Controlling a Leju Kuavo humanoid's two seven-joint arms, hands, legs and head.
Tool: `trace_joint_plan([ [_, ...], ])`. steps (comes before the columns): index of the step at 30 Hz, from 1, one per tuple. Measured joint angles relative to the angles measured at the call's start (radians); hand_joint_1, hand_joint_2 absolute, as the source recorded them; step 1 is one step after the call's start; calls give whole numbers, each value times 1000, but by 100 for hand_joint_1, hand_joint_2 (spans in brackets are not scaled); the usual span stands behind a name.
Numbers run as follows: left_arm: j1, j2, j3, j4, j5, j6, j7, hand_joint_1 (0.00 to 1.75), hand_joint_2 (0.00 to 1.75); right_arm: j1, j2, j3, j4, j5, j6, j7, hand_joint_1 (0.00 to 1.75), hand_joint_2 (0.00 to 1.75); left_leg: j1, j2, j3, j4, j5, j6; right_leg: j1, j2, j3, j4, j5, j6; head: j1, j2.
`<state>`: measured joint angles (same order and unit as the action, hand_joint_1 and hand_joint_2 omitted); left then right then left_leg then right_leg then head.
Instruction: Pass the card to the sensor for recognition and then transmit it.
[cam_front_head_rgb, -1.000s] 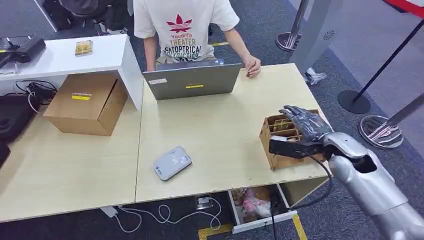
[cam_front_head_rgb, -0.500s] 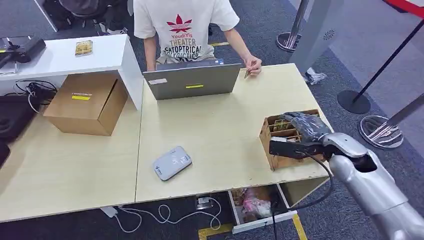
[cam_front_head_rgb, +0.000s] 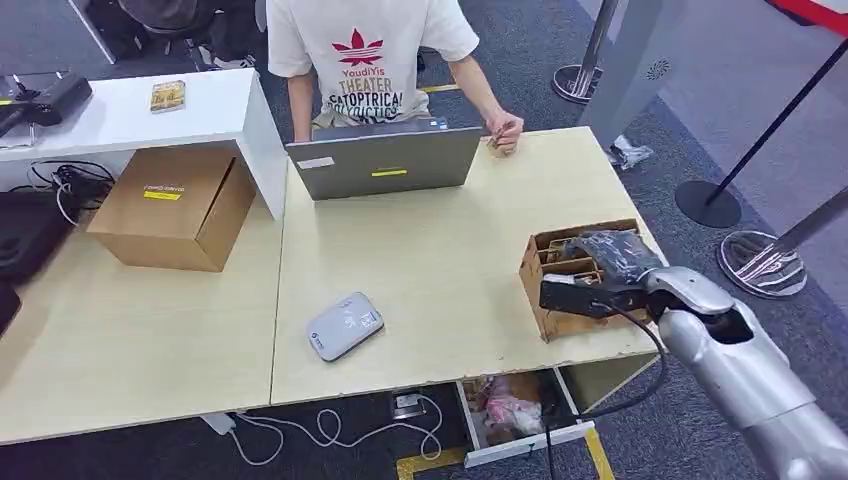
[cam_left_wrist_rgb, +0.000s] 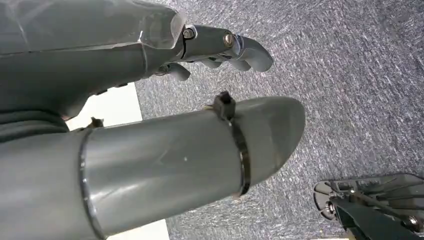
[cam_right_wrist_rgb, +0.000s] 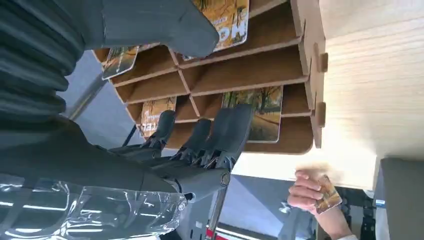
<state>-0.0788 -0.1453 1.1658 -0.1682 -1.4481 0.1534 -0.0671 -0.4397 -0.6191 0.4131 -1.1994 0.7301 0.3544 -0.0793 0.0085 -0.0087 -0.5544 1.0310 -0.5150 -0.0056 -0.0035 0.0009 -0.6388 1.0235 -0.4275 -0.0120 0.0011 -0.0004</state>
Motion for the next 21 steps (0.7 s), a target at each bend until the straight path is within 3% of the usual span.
trace_joint_plan([
  [8,0,0,0,0,-3,0,0,0,0,37,-12,-2,-8,-7,0,13,77,175,0,0,0,0,0,0,0,0,0,0,0,0,0,0],
  [14,0,0,0,0,-3,0,0,0,0,58,-12,-3,-8,-8,0,14,84,175,0,0,0,0,0,0,0,0,0,0,0,0,0,0],
  [17,0,0,0,0,1,0,0,0,0,61,-12,-3,-8,-8,2,13,96,175,0,0,0,0,0,0,0,0,0,0,0,0,0,0],
  [20,0,0,0,0,6,0,0,0,0,60,-12,-2,-3,-10,6,5,94,175,0,0,0,0,0,0,0,0,0,0,0,0,0,0],
  [21,0,0,0,0,9,0,-1,0,0,59,-12,-2,0,-10,7,4,103,175,0,0,0,0,0,0,0,0,0,0,0,0,0,0],
])
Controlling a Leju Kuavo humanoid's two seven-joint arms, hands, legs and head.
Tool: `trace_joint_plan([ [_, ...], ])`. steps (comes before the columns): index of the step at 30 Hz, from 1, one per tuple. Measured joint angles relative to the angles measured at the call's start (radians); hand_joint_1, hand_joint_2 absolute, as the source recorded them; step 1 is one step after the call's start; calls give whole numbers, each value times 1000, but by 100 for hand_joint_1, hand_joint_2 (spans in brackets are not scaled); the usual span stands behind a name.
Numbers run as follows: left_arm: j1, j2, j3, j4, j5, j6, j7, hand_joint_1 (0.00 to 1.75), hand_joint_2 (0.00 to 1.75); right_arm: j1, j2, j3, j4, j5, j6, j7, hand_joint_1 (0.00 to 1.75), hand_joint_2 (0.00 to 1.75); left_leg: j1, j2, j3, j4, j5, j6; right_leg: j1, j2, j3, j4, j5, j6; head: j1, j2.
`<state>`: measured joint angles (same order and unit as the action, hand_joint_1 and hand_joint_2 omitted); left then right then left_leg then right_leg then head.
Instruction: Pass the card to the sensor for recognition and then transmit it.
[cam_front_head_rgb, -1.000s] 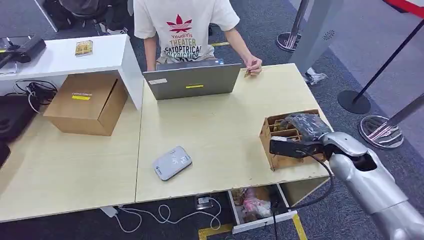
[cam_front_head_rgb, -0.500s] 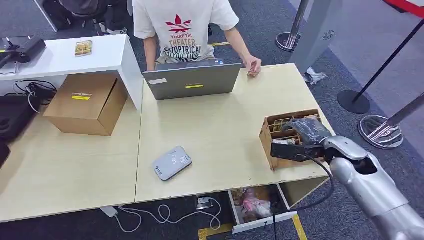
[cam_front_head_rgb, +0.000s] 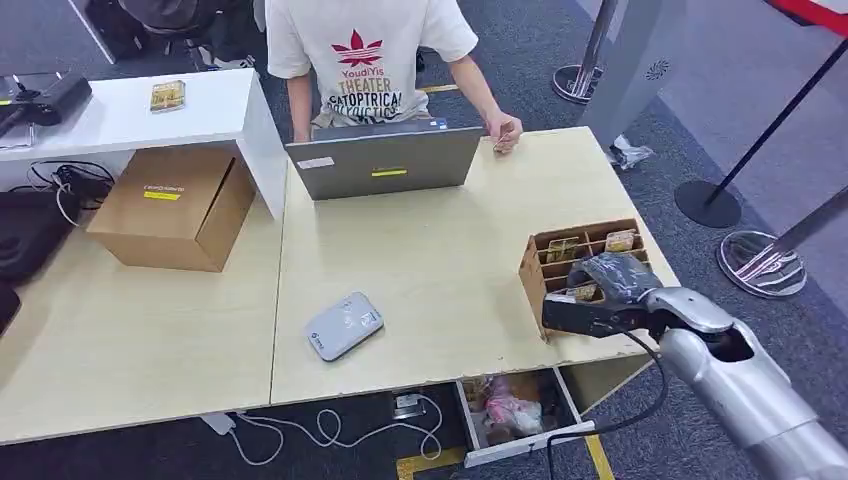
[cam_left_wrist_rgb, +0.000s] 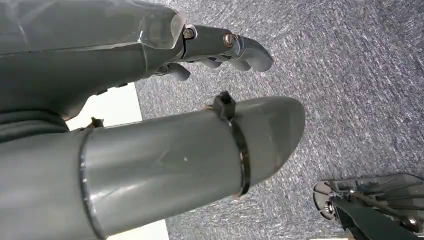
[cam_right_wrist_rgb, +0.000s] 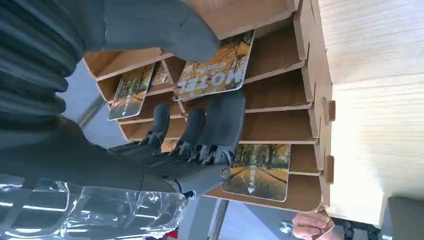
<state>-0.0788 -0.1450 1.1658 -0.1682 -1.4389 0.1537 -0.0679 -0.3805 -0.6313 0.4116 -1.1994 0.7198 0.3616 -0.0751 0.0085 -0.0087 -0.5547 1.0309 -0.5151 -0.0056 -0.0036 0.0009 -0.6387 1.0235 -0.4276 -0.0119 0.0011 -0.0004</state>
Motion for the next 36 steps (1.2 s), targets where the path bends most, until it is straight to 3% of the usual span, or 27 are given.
trace_joint_plan([
  [3,0,1,0,0,2,0,-2,0,0,-4,0,2,8,-1,2,-3,99,175,0,0,0,0,0,0,0,0,0,0,0,0,0,0],
  [13,0,2,0,0,3,0,-5,0,0,-22,0,12,31,-7,2,-12,126,175,0,0,0,0,0,0,0,0,0,0,0,0,0,0],
  [20,0,2,0,0,5,0,-7,0,0,-32,0,23,37,-9,2,-13,126,175,0,0,0,0,0,0,0,0,0,0,0,0,0,0],
  [25,0,4,0,0,5,0,-7,0,0,-35,0,26,40,-12,2,-14,162,175,0,0,0,0,0,0,0,0,0,0,0,0,0,0],
  [36,0,6,0,0,6,1,-7,0,0,-53,0,28,42,-21,2,-19,175,175,0,0,0,0,0,0,0,0,0,0,0,0,0,0],
])
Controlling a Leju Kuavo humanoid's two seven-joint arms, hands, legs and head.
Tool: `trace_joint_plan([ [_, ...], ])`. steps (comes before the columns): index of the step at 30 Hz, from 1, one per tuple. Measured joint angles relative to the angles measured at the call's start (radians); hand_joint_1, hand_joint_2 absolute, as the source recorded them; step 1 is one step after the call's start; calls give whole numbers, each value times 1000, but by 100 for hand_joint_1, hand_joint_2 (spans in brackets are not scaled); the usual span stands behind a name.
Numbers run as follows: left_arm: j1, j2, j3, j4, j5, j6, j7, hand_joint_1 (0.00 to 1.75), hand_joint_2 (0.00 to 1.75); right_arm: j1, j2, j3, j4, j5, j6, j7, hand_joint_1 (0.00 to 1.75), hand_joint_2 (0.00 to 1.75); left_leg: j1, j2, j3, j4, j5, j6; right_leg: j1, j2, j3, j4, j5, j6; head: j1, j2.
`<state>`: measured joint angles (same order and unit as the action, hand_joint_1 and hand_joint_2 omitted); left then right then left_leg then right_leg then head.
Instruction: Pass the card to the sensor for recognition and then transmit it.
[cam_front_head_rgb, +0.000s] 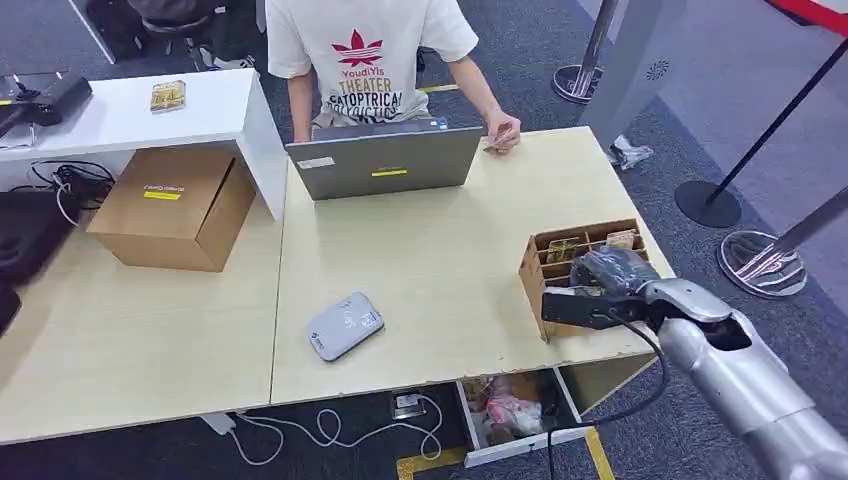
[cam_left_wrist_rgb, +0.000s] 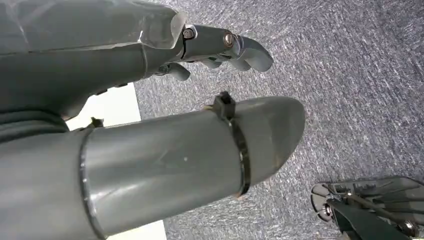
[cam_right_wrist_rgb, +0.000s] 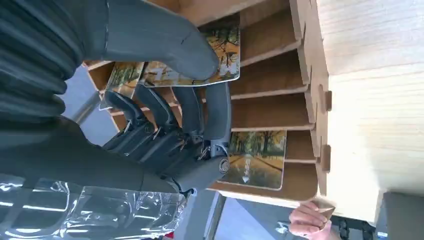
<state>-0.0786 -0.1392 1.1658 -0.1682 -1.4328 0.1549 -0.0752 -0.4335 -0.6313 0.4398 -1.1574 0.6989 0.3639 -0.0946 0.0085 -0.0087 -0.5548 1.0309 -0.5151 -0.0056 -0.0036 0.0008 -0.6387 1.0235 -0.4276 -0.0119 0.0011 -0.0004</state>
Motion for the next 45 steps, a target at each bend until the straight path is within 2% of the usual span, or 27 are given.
trace_joint_plan([
  [13,-1,0,0,0,-2,-2,-2,0,0,-85,0,3,-1,-15,23,-31,175,175,0,0,0,0,0,0,0,0,0,0,0,0,0,0],
  [21,-7,-2,0,0,3,-2,-2,0,0,-322,20,64,68,-67,86,-90,175,175,0,2,0,0,1,1,0,1,0,0,1,0,0,0],
  [26,-8,-4,0,0,3,-2,-2,0,0,-381,37,87,99,-70,87,-96,175,175,0,0,0,0,1,1,0,0,0,1,1,0,0,0],
  [31,-12,-7,0,0,3,-2,-1,0,0,-464,75,120,160,-100,94,-109,175,175,1,1,-1,0,1,1,-1,1,0,1,1,0,0,0],
  [37,-16,-8,0,0,4,-2,2,0,0,-610,156,180,292,-128,104,-129,175,175,1,0,0,0,2,1,0,0,0,1,1,0,0,0],
  [45,-16,-9,0,0,4,-3,2,0,0,-661,206,218,366,-132,102,-132,175,175,1,0,0,0,2,1,0,0,0,1,1,0,0,0],
])
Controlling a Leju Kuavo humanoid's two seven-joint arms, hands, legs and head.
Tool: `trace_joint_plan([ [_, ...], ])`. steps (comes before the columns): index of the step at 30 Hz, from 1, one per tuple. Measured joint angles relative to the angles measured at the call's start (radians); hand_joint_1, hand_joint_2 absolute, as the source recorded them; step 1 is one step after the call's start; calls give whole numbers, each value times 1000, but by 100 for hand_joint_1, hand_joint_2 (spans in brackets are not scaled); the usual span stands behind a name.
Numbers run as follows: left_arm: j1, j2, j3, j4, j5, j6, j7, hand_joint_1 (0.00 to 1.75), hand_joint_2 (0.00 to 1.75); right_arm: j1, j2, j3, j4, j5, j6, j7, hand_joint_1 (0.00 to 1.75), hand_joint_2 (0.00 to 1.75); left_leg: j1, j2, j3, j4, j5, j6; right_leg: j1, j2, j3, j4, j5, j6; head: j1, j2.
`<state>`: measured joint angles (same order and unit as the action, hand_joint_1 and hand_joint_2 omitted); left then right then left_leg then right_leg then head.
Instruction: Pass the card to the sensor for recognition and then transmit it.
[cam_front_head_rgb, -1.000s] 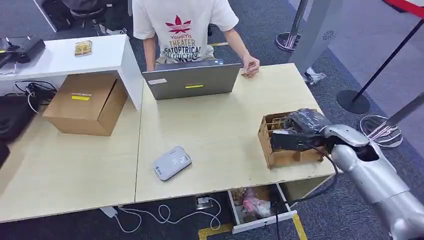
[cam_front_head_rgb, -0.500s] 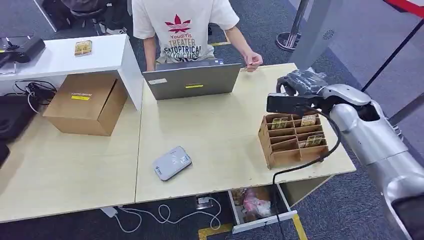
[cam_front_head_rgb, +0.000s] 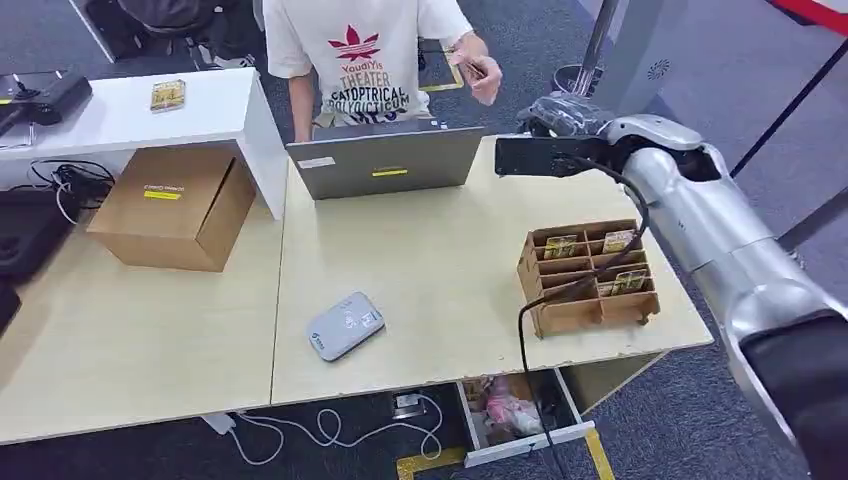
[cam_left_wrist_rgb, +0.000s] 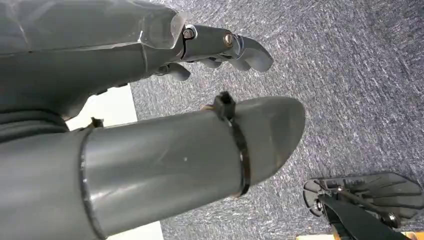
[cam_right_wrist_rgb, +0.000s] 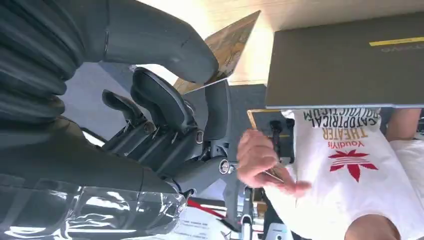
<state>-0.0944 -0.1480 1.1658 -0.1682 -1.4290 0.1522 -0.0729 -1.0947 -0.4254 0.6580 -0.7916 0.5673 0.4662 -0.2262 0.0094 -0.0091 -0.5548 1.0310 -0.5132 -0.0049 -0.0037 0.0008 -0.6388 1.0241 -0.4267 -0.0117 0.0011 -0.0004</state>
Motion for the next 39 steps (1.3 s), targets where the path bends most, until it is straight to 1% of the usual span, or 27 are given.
trace_joint_plan([
  [5,0,0,0,0,-2,0,2,0,0,-9,15,10,20,-12,-1,-5,175,175,0,0,0,0,0,0,0,0,0,0,0,0,0,0],
  [8,-1,0,-2,0,-7,-1,9,0,0,-28,37,13,40,-19,-1,10,175,175,0,1,0,0,0,0,0,0,0,0,0,0,0,0],
  [18,-5,0,-16,0,-4,-3,32,0,0,-126,165,30,187,-35,-18,48,175,175,0,0,0,0,1,-1,1,1,0,1,0,0,0,0],
  [25,-3,0,-16,0,18,6,42,0,0,-159,256,31,253,-29,-29,69,175,175,0,1,1,0,1,-1,1,1,0,1,0,0,0,0],
  [28,0,0,-16,0,21,8,41,0,0,-163,282,31,266,-29,-30,72,175,175,0,0,1,0,1,-1,1,1,0,1,0,0,0,0],
  [33,2,0,-16,0,21,8,41,0,0,-168,304,31,279,-27,-31,75,175,175,0,0,1,0,1,-1,1,1,0,1,0,0,0,0],
  [34,2,0,-16,0,21,8,41,0,0,-169,306,31,281,-26,-31,76,155,175,0,0,1,0,1,-1,1,1,0,1,0,0,0,0],
  [35,3,0,-16,0,21,8,41,0,0,-169,308,31,283,-22,-31,79,33,175,0,0,1,0,1,-1,1,1,0,1,0,0,0,0],
  [36,3,0,-16,0,21,8,40,0,0,-169,309,31,284,-19,-31,81,0,175,0,0,0,0,1,-1,1,0,0,1,0,0,0,0],
  [39,4,0,-16,0,21,8,39,0,0,-169,309,31,288,-14,-37,86,0,175,0,0,1,0,1,-1,0,0,0,0,0,0,0,0],
])
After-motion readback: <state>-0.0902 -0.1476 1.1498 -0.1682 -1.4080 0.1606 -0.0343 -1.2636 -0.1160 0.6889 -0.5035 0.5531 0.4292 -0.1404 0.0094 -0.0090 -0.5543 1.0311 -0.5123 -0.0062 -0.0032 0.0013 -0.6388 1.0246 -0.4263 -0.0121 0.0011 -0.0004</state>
